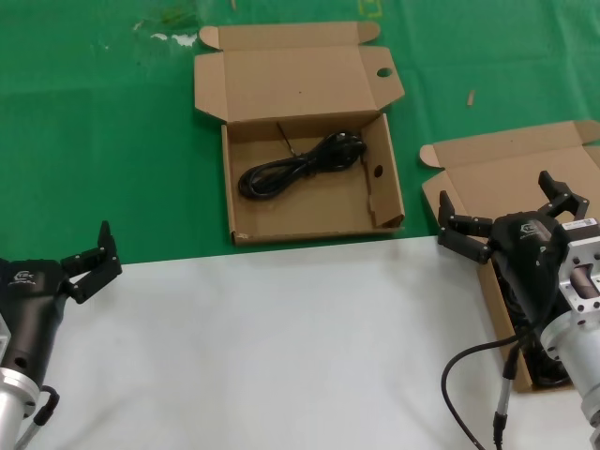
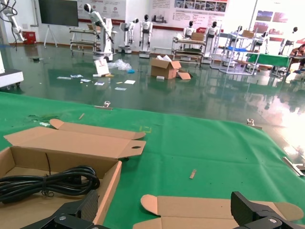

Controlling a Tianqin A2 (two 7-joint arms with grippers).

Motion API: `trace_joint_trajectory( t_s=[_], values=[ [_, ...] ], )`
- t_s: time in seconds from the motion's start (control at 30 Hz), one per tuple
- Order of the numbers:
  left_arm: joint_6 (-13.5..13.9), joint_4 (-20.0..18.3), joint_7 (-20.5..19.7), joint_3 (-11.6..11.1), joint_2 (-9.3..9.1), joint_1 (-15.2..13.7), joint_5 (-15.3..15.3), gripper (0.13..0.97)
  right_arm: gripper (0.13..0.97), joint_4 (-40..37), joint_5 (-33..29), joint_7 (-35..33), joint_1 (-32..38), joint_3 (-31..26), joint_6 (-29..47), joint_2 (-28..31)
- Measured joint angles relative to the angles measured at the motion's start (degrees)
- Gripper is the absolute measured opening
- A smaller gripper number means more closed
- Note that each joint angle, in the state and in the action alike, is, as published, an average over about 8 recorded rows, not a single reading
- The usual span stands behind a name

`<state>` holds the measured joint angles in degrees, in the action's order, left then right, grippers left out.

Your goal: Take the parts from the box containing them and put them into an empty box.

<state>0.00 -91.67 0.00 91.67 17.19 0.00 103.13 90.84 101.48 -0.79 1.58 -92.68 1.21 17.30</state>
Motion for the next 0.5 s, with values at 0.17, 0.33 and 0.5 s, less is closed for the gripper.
trace_joint_trajectory(
  t_s=[0.17, 0.33, 0.5],
  values=[
    [0.0, 0.0, 0.0, 0.0, 0.0, 0.0, 0.0, 0.966, 0.966, 0.0, 0.0, 0.0, 0.0, 0.0, 0.0, 0.0],
    [0.0, 0.0, 0.0, 0.0, 0.0, 0.0, 0.0, 0.966, 0.966, 0.0, 0.0, 0.0, 0.0, 0.0, 0.0, 0.0],
    [0.0, 0.0, 0.0, 0.0, 0.0, 0.0, 0.0, 0.966, 0.966, 0.0, 0.0, 0.0, 0.0, 0.0, 0.0, 0.0]
  ],
)
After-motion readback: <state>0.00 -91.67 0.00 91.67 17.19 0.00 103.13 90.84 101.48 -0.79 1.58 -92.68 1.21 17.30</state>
